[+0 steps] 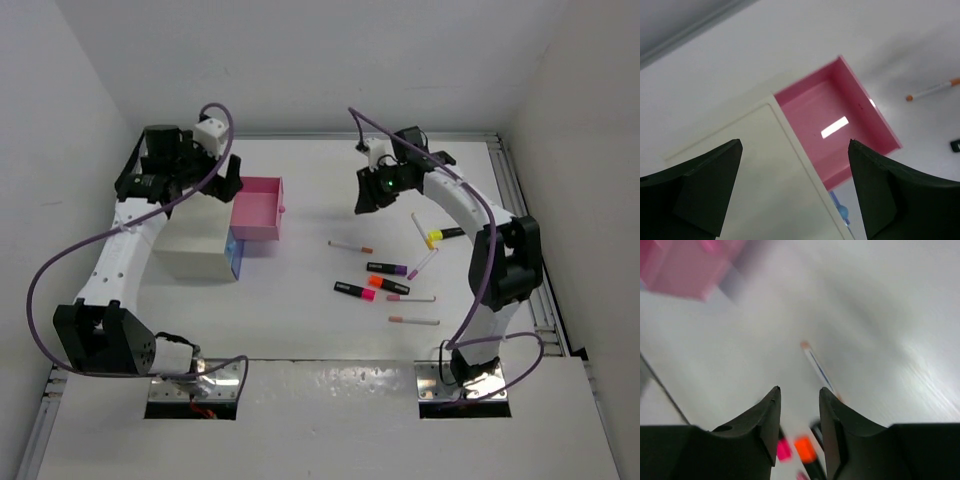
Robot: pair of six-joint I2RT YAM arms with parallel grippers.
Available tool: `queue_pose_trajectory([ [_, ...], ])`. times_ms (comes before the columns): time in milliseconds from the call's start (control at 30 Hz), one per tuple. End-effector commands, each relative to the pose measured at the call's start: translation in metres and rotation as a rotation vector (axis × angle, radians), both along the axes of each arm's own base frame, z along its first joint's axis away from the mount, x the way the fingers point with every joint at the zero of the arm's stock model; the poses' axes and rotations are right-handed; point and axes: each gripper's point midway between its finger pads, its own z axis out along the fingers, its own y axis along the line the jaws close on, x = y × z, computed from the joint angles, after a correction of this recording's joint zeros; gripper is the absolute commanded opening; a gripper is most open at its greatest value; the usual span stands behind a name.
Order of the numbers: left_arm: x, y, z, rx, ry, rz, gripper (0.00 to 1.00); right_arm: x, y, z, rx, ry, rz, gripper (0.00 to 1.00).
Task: Sort the stationery into containers
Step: Pick up the pen from the center of the board.
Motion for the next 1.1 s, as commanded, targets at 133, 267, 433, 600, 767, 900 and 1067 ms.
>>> queue_pose_trajectory([
  [133, -0.03, -0.021, -0.029, 0.092, -0.011, -0.078, 0.93, -0.056, -0.105, -0.059, -0.438, -0.014, 0.079, 0.34],
  [267, -0.035, -0.031, -0.043, 0.092, 0.016, -0.108, 0.93, -0.056, -0.121, -0.076, -0.468, 0.003, 0.051, 0.33],
  [433, -0.037, -0.042, -0.049, 0.078, 0.036, -0.132, 0.92, -0.034, -0.094, -0.077, -0.442, -0.063, 0.086, 0.32],
  [600, -0.045, -0.045, -0.063, 0.039, 0.091, -0.14, 0.93, -0.026, -0.059, -0.09, -0.441, -0.089, 0.186, 0.33],
  [767, -0.049, -0.048, -0.068, -0.025, 0.125, -0.145, 0.93, -0.023, -0.038, -0.109, -0.452, -0.11, 0.266, 0.36],
  [900, -0.046, -0.045, -0.064, -0.05, 0.126, -0.139, 0.94, -0.021, -0.027, -0.12, -0.471, -0.134, 0.32, 0.37],
  [1067, -0.043, -0.045, -0.065, -0.051, 0.13, -0.139, 0.94, -0.023, -0.02, -0.139, -0.51, -0.14, 0.384, 0.37],
])
